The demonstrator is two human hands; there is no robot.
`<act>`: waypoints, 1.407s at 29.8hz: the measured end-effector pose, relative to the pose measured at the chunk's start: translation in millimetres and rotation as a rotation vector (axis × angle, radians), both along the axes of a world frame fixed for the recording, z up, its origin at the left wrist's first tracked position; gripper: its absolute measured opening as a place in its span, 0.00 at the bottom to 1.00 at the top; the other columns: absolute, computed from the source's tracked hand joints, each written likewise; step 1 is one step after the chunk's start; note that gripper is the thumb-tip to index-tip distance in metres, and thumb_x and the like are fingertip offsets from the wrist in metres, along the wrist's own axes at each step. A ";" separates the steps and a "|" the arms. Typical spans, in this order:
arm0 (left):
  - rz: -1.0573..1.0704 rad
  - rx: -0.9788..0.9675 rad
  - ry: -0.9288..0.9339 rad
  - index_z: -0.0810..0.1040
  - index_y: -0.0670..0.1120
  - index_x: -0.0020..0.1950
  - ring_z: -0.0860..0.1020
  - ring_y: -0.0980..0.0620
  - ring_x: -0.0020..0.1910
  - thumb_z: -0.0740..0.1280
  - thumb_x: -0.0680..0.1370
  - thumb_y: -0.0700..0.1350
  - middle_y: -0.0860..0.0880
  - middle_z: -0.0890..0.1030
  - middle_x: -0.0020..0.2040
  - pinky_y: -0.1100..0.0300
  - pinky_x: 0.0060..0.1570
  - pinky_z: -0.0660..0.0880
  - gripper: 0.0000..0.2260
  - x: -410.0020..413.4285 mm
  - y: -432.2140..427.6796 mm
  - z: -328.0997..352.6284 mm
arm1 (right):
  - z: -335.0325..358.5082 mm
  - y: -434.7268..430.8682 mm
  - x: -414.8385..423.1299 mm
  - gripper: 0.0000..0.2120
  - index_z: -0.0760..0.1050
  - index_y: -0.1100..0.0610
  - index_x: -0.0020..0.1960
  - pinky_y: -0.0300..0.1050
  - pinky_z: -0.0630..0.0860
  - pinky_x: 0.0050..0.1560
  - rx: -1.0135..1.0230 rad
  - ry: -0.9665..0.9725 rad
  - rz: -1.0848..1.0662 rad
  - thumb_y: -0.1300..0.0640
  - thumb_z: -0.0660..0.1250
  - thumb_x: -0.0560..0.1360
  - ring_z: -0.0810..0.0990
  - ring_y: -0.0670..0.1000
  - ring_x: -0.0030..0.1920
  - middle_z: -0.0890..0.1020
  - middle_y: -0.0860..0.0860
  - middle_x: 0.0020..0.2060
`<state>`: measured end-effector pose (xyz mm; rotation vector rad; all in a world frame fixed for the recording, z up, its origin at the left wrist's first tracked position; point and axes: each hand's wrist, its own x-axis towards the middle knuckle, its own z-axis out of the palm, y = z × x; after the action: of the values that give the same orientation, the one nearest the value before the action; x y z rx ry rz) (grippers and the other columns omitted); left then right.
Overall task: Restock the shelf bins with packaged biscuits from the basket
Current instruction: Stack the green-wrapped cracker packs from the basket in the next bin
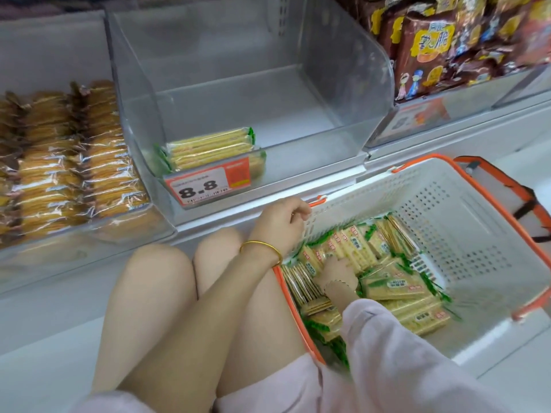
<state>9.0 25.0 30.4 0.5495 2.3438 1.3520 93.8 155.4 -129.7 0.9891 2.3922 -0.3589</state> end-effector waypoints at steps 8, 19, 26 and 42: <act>-0.090 -0.062 0.065 0.75 0.45 0.63 0.73 0.53 0.59 0.68 0.75 0.41 0.47 0.74 0.59 0.61 0.61 0.69 0.16 -1.3 0.0 3.8 | 80.7 26.9 10.7 0.12 0.71 0.54 0.54 0.44 0.77 0.42 -0.286 0.385 0.022 0.55 0.68 0.73 0.78 0.49 0.41 0.79 0.47 0.41; 0.006 0.251 -0.273 0.72 0.45 0.50 0.82 0.44 0.44 0.74 0.70 0.39 0.40 0.81 0.49 0.50 0.43 0.82 0.14 -5.4 -33.0 76.7 | 239.1 20.7 -1.8 0.25 0.72 0.45 0.61 0.34 0.77 0.50 -0.715 0.882 0.145 0.54 0.75 0.66 0.79 0.41 0.52 0.78 0.41 0.53; 0.067 0.442 -0.076 0.71 0.50 0.54 0.81 0.58 0.40 0.73 0.69 0.35 0.50 0.79 0.46 0.60 0.37 0.81 0.19 -15.0 -64.0 125.9 | 278.7 -1.8 -25.8 0.25 0.71 0.44 0.60 0.56 0.82 0.41 -0.848 1.142 0.197 0.56 0.75 0.66 0.81 0.60 0.46 0.76 0.52 0.47; 0.203 -0.416 0.291 0.60 0.40 0.73 0.56 0.44 0.74 0.58 0.80 0.51 0.41 0.57 0.75 0.53 0.71 0.55 0.25 -71.3 -69.1 128.8 | 293.0 1.1 -180.3 0.22 0.73 0.49 0.62 0.53 0.74 0.57 -0.204 0.929 0.511 0.50 0.73 0.69 0.76 0.52 0.55 0.79 0.48 0.53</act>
<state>-62.4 -44.1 159.2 0.4092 2.8797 0.8578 -86.5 156.5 163.2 0.0489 3.1870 -0.9996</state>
